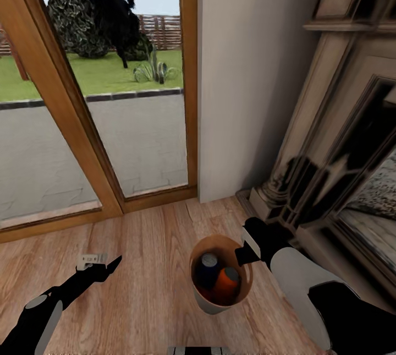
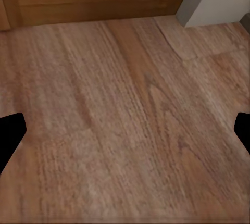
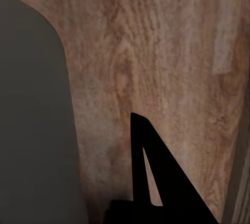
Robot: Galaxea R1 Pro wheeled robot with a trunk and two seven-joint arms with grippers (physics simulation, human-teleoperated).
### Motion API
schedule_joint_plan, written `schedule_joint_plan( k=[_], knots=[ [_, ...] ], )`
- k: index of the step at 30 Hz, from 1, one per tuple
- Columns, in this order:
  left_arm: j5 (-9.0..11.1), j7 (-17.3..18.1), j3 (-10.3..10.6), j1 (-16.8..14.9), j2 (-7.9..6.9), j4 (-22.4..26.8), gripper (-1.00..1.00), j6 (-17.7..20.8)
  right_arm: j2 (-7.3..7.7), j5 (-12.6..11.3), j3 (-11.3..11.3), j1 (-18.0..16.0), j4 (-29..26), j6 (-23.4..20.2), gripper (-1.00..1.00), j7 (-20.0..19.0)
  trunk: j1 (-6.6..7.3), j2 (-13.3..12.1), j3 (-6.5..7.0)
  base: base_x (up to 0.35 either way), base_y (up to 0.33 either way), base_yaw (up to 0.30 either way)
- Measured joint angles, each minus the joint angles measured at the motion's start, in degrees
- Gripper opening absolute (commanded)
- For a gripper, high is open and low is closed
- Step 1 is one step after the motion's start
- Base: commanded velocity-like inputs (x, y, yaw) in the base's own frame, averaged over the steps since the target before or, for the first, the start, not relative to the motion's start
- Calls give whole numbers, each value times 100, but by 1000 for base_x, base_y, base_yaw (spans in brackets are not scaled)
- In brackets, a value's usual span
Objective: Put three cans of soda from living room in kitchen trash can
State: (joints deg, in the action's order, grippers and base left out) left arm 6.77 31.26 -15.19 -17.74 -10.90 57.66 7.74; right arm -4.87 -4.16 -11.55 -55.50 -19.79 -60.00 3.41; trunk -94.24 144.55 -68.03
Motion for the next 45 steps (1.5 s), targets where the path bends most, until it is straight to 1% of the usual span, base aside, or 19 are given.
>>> schedule_joint_plan(
  k=[3,4,9,13,19,27,34,42,45],
  knots=[
    [-1,2,5,-1,0,-1,100,-10,16,-102,12,-25,-4,0,-100,-6,-8,4,-66,0,0,0],
    [-3,2,6,-1,0,-1,100,-13,18,-106,14,-30,-6,0,-100,-7,-7,5,-67,0,0,0],
    [-8,2,7,-1,0,0,100,-17,22,-56,4,-36,-7,0,-100,-7,-7,5,-67,0,0,0],
    [-9,2,7,-1,0,0,100,-19,21,-94,10,-38,4,0,-100,-8,-7,5,-67,0,0,0],
    [-10,2,7,-1,0,-8,100,-19,15,-65,0,-37,10,0,-100,-6,-23,12,-199,0,0,0],
    [-9,2,7,3,0,-9,100,-18,8,-82,-6,-38,14,0,-100,-7,-22,13,-200,0,0,0],
    [-18,2,7,1,0,-9,100,-18,-2,-71,-19,-37,18,0,-100,-6,-41,22,-354,0,0,0],
    [-18,2,7,0,0,-9,100,-21,-12,-98,-16,-38,18,0,-100,-7,-41,22,-355,0,0,0],
    [-19,2,7,1,0,-9,100,-22,-12,-87,-20,-37,19,0,-100,-6,-49,26,-421,0,0,0]
  ],
)
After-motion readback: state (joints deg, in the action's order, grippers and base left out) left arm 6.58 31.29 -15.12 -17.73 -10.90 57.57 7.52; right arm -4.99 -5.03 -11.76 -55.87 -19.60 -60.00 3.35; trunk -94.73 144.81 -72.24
